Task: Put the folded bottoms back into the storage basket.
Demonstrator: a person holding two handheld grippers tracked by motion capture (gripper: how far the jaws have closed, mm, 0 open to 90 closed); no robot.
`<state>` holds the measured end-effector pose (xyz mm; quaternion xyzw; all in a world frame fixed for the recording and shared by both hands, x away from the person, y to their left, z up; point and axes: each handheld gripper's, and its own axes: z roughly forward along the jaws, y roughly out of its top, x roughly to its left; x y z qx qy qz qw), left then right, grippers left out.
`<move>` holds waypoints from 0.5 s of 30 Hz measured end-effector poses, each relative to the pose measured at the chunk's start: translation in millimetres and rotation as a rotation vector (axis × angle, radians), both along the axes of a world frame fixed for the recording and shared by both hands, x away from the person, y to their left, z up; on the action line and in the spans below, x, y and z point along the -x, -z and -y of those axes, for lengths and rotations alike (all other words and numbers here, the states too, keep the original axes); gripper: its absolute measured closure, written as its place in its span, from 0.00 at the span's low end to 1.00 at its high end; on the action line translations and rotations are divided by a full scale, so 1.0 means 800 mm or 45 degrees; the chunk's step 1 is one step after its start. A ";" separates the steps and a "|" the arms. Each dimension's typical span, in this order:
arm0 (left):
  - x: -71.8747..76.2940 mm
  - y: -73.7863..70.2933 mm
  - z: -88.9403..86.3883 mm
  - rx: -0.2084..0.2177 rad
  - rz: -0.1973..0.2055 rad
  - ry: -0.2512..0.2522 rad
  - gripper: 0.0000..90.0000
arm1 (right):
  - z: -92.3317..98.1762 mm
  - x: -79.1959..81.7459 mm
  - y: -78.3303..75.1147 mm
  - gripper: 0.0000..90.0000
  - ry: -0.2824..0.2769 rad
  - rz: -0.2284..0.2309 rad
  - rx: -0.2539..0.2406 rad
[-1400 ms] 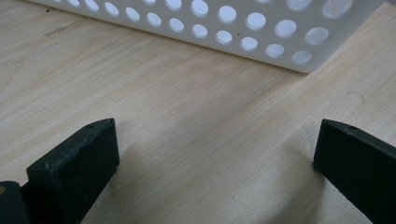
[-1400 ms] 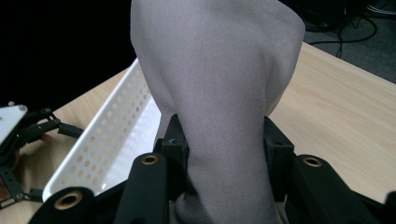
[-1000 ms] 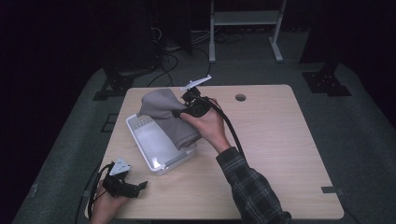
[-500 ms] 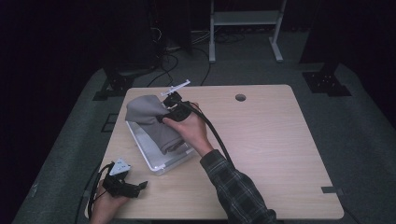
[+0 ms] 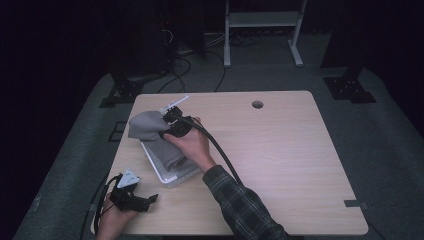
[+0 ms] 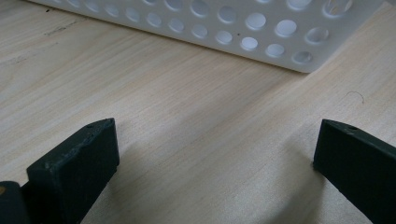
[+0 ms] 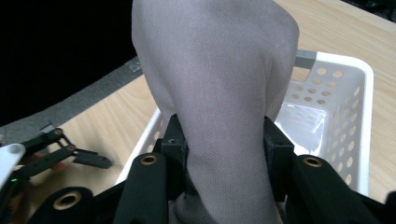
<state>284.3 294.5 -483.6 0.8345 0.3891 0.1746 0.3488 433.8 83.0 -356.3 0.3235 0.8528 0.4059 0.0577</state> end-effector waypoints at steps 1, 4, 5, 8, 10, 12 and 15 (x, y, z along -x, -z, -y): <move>0.000 0.000 0.000 -0.001 -0.001 0.001 0.00 | 0.000 -0.001 0.002 0.68 0.008 -0.006 0.001; 0.000 0.000 0.000 -0.001 -0.001 0.001 0.00 | -0.001 -0.005 0.012 0.67 0.029 -0.016 0.015; 0.000 0.000 0.000 -0.002 -0.001 0.002 0.00 | -0.001 -0.005 0.012 0.67 0.029 -0.016 0.015; 0.000 0.000 0.000 -0.004 -0.001 0.003 0.00 | -0.004 -0.006 0.022 0.67 0.024 -0.027 0.026; 0.000 0.000 0.000 -0.003 0.000 0.003 0.00 | -0.006 -0.007 0.028 0.67 0.023 -0.033 0.035; 0.000 0.000 0.000 -0.003 0.000 0.003 0.00 | -0.008 -0.009 0.034 0.67 0.024 -0.039 0.046; 0.000 0.000 0.000 -0.005 -0.002 0.004 0.00 | -0.011 -0.011 0.041 0.66 0.032 -0.044 0.074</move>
